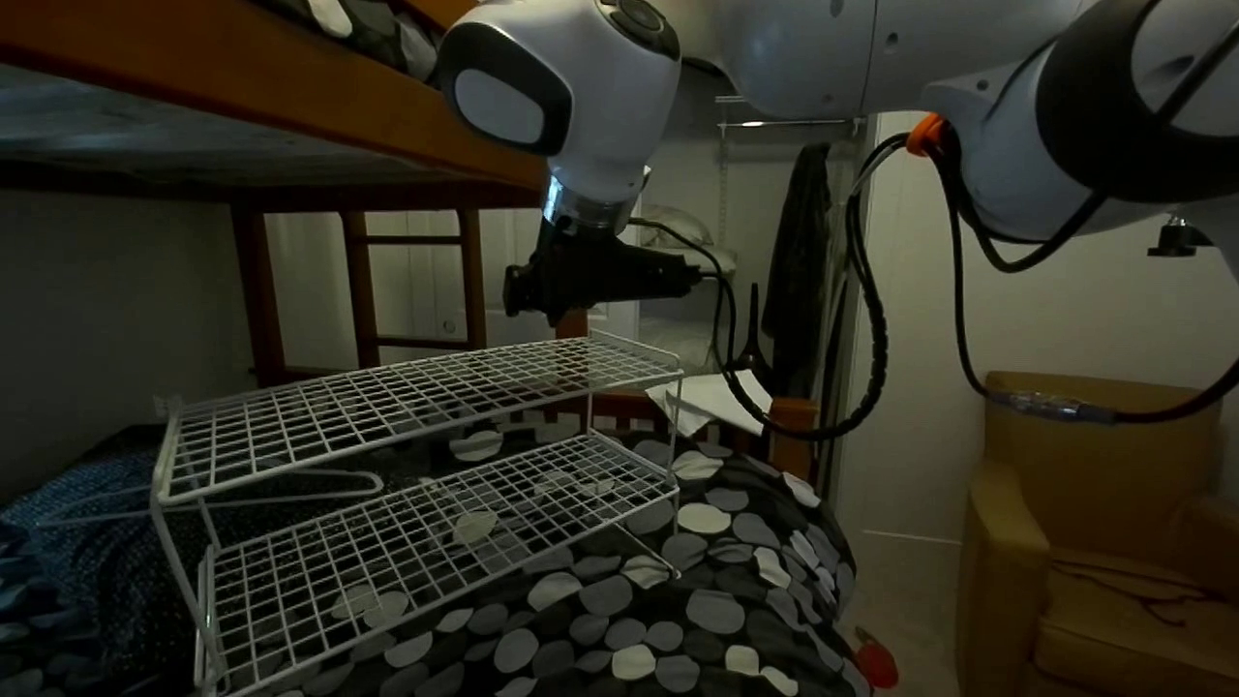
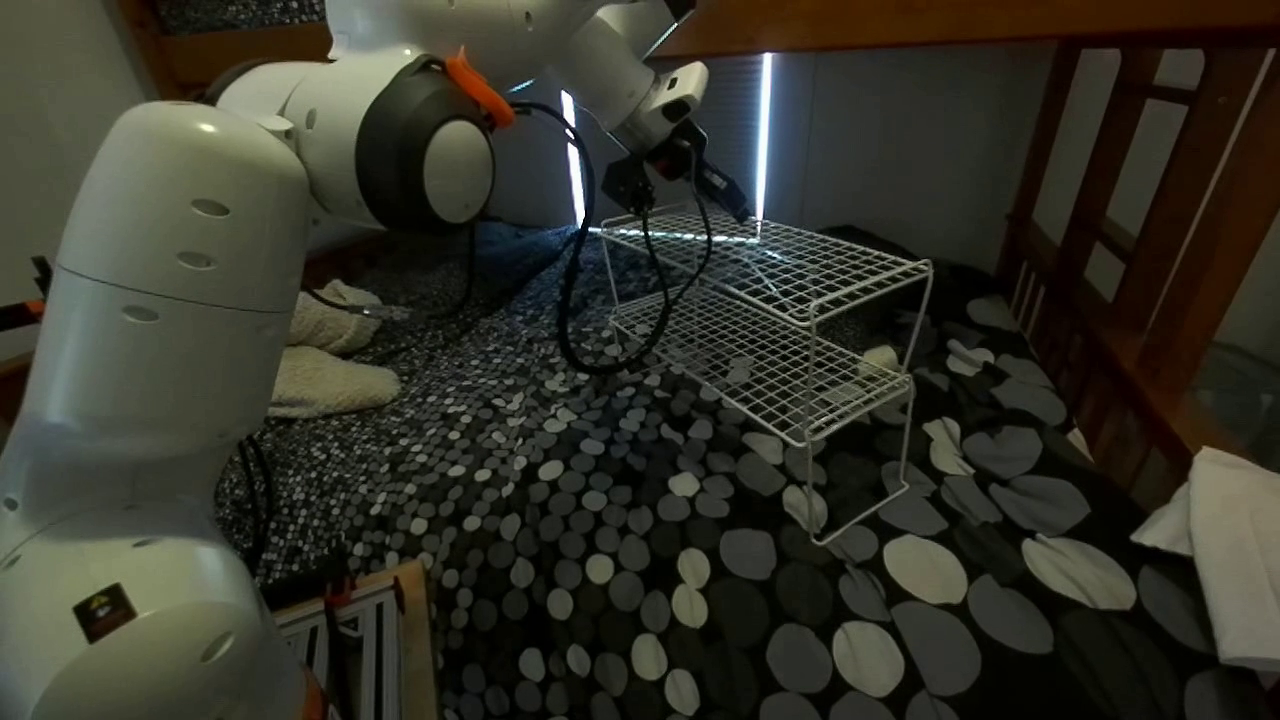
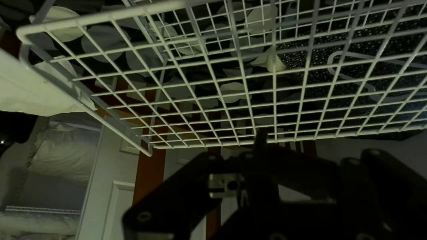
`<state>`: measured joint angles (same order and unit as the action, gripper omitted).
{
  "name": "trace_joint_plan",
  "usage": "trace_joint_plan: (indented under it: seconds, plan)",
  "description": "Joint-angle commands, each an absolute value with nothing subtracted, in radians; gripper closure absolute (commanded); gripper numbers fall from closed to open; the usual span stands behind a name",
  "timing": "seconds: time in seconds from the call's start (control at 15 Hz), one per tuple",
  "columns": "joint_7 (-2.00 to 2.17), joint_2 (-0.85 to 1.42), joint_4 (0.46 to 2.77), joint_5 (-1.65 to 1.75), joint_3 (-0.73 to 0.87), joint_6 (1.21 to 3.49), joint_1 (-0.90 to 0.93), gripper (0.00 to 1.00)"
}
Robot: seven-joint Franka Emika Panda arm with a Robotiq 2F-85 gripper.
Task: Put the shelves upright
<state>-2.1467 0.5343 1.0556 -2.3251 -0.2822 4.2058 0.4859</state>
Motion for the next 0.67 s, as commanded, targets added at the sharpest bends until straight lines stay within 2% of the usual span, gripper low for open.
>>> trace_joint_plan:
  seconds: [0.0, 0.07, 0.13, 0.6]
  plan:
    - [-2.147, 0.534, 1.056, -2.325, -0.282, 4.206, 0.486, 1.00]
    - [-2.147, 0.534, 1.056, -2.325, -0.282, 4.206, 0.485, 0.75]
    - [-2.121, 0.518, 1.089, -2.282, -0.348, 4.205, 0.453, 0.75]
    - [-2.171, 0.423, 1.225, -2.252, -0.420, 4.229, 0.439, 0.23]
